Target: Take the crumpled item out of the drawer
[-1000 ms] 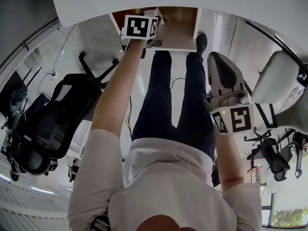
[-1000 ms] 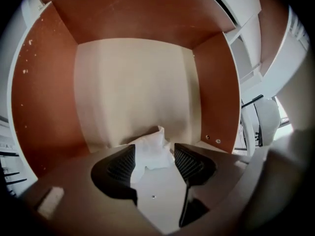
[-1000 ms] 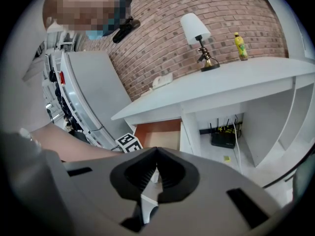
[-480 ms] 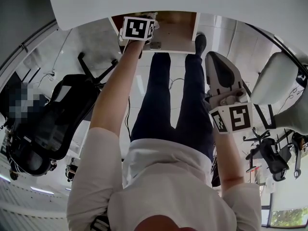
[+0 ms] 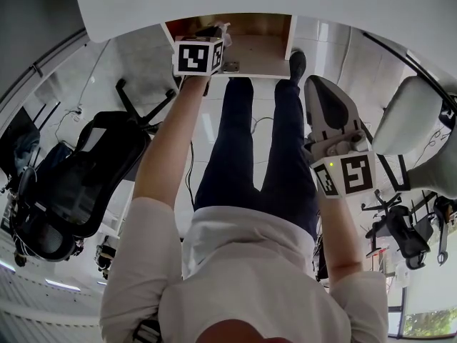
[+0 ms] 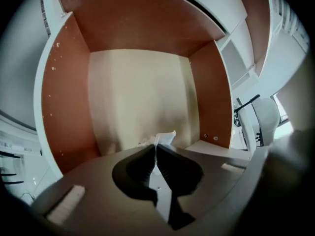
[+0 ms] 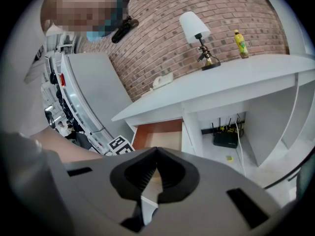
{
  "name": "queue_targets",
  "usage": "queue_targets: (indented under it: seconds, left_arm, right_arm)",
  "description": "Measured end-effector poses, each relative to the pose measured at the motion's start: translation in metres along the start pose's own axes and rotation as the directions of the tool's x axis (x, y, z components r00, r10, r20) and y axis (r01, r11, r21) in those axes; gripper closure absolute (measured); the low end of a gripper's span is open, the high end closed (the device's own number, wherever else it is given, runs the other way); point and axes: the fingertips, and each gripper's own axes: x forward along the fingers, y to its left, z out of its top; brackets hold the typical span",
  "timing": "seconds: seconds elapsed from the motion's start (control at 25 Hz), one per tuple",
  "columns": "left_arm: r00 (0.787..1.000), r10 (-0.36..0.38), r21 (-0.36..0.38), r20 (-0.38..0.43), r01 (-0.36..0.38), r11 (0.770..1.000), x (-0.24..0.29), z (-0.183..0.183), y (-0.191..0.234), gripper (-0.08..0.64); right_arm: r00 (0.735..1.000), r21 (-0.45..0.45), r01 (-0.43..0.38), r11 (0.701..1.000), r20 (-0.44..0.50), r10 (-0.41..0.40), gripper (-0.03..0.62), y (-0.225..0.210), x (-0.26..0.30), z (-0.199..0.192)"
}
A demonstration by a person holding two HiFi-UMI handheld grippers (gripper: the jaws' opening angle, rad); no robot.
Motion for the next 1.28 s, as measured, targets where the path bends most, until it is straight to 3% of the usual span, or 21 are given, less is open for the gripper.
queue_targets:
  seconds: [0.24,0.44,0.68,0.88,1.04,1.28]
  left_arm:
    - [0.991,-0.035,-0.005,0.13,0.036,0.999,-0.043,0.013,-0.013,0.54]
    - [0.953,-0.041,0.011,0.299,0.039,0.999,-0.098,0.028,-0.03,0.54]
    - [0.878,-0.051,-0.001,0.476,0.059,0.998,-0.178,0.042,-0.055,0.54]
    - [0.809,-0.02,0.028,0.588,0.004,1.0,-0.249,0.048,-0.075,0.54]
    - [0.756,-0.007,0.021,0.655,-0.01,1.0,-0.303,0.053,-0.087,0.539]
    - [0.677,-0.013,0.085,0.736,-0.074,0.994,-0.391,0.069,-0.112,0.538]
  right_arm:
    - [1.0,-0.001,0.0,1.0,0.009,0.0,0.604,0.005,-0.005,-0.002]
    - [1.0,-0.01,0.011,1.0,0.023,-0.011,0.604,0.01,-0.017,0.002]
    - [0.997,-0.039,0.032,0.999,0.066,-0.03,0.604,0.02,-0.034,0.03]
    - [0.993,-0.076,0.059,0.995,0.111,-0.05,0.604,0.029,-0.057,0.07]
    - [0.988,-0.104,0.073,0.992,0.147,-0.057,0.604,0.038,-0.075,0.103]
    - [0.969,-0.133,0.114,0.985,0.231,-0.081,0.604,0.067,-0.112,0.155]
